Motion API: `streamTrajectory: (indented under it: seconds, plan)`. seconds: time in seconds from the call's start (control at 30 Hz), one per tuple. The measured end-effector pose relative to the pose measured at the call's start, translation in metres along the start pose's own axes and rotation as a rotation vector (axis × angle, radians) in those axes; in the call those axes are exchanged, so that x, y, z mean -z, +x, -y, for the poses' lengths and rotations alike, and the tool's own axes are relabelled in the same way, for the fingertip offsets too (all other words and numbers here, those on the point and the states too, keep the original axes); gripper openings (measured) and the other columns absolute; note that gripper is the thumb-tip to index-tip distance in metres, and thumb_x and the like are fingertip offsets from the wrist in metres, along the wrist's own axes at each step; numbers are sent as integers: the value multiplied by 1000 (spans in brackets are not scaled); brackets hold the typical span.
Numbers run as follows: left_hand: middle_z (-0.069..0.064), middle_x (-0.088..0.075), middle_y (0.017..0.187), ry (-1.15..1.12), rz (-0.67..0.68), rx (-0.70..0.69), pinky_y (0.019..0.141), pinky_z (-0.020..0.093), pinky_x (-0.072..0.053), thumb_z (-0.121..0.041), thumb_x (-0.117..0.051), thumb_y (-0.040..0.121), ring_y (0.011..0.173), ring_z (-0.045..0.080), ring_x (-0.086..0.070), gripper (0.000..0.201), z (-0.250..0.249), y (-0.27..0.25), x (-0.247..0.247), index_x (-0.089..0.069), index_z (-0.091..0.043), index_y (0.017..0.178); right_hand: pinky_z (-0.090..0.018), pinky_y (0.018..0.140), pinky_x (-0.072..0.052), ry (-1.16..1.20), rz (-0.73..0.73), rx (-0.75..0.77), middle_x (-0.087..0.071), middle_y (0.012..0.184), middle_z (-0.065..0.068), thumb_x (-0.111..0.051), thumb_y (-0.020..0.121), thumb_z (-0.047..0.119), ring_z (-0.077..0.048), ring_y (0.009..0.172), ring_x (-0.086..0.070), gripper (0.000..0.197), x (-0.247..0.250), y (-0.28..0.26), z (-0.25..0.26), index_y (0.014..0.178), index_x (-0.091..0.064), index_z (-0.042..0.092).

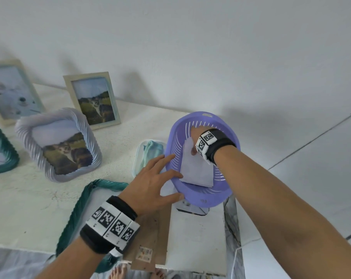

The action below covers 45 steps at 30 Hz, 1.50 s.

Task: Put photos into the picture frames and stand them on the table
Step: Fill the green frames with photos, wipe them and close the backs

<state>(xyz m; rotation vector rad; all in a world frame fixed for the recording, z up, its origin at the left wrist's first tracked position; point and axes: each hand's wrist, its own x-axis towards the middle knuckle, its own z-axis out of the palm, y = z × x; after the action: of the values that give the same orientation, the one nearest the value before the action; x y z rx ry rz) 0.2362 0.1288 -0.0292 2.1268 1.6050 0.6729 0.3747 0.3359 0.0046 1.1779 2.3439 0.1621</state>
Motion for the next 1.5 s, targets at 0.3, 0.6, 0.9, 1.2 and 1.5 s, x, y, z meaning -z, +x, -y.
streamTrajectory:
  seconds: [0.3,0.6,0.9,1.2,1.5]
  plan:
    - [-11,-50,142,-200,-178,27,105,29,-42,-60,-51,89,130,5,-46,50,-3,-2,28,-60,-29,127,-31,71,-43,641,-299,-92,-60,97,-6,-44,90,14,-28,83,-56,20,67,-56,-41,105,-49,26]
    - [-1,-73,98,-765,-348,175,71,21,-51,-27,-63,93,83,10,-67,28,-15,-20,92,-64,-21,120,-20,57,-42,1075,-548,109,-59,70,-3,-58,90,14,-11,61,-52,14,112,-159,21,101,-59,23]
    - [9,-74,87,-908,-334,415,60,27,-59,-4,-64,92,72,15,-69,14,37,-108,108,-68,-8,104,-38,64,-55,1774,-457,-202,-68,92,-11,-63,93,19,-25,76,-66,19,33,-173,150,111,-61,12]
    - [-13,-69,96,-411,-200,393,76,24,-55,-27,-67,91,89,5,-64,9,108,-177,81,-69,-27,100,-21,56,-52,1712,-302,-283,-68,86,-10,-56,92,2,-6,70,-63,5,-17,-192,238,94,-62,1]
    - [-12,-55,129,-100,-176,131,101,33,-35,-47,-50,92,124,9,-47,38,143,-204,47,-60,-31,126,-24,53,-55,1571,-216,-353,-68,86,-5,-59,91,9,-21,81,-66,9,-33,-184,259,88,-62,17]
